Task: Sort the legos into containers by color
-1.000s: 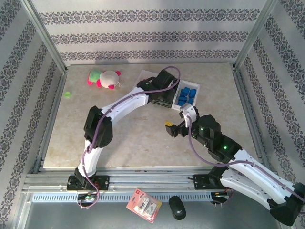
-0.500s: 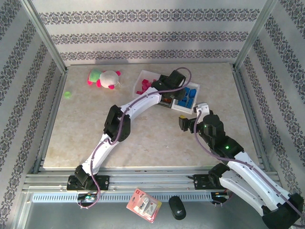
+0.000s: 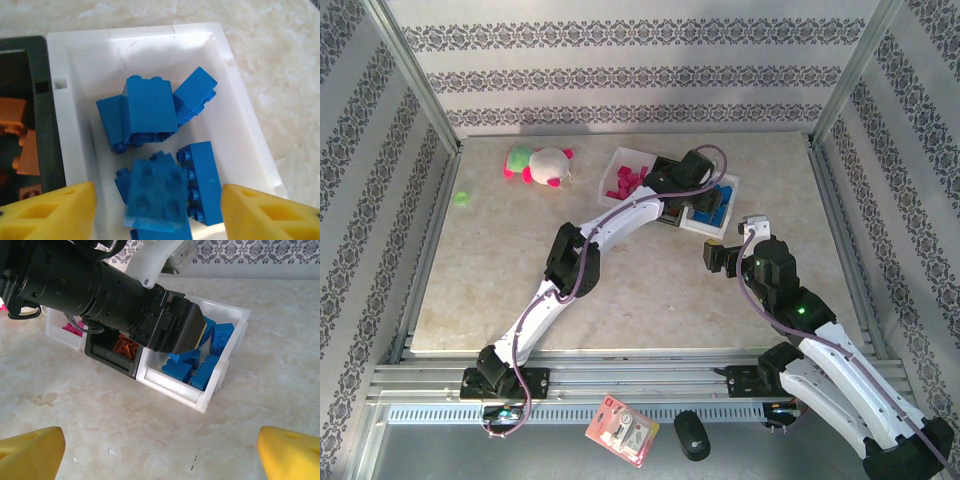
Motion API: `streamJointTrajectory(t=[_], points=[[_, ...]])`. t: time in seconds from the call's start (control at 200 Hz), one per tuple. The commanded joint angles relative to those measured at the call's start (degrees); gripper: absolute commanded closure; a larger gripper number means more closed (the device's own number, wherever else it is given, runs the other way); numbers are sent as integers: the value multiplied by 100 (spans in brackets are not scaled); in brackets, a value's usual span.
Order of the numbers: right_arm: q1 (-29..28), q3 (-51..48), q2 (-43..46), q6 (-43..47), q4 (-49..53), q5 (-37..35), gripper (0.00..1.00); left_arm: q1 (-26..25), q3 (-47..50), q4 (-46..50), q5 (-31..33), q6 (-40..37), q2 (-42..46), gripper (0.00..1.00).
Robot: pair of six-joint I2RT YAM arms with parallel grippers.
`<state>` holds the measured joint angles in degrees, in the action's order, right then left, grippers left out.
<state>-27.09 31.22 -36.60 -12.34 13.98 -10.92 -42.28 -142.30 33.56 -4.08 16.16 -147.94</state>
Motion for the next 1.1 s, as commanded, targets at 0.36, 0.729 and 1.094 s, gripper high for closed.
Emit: streamJointTrajectory(t=[0.36, 0.729, 1.094], points=[[191, -107, 90, -330, -229, 4, 2, -140, 1476, -761, 270, -412, 2093, 1], [606, -482, 139, -501, -1010, -95, 2, -23, 6528, -3447, 1617, -1152, 5722, 1], [1384, -977, -1163, 477, -3030, 80, 2, 1281, 10572, -4531, 3001, -1945, 9011, 1]])
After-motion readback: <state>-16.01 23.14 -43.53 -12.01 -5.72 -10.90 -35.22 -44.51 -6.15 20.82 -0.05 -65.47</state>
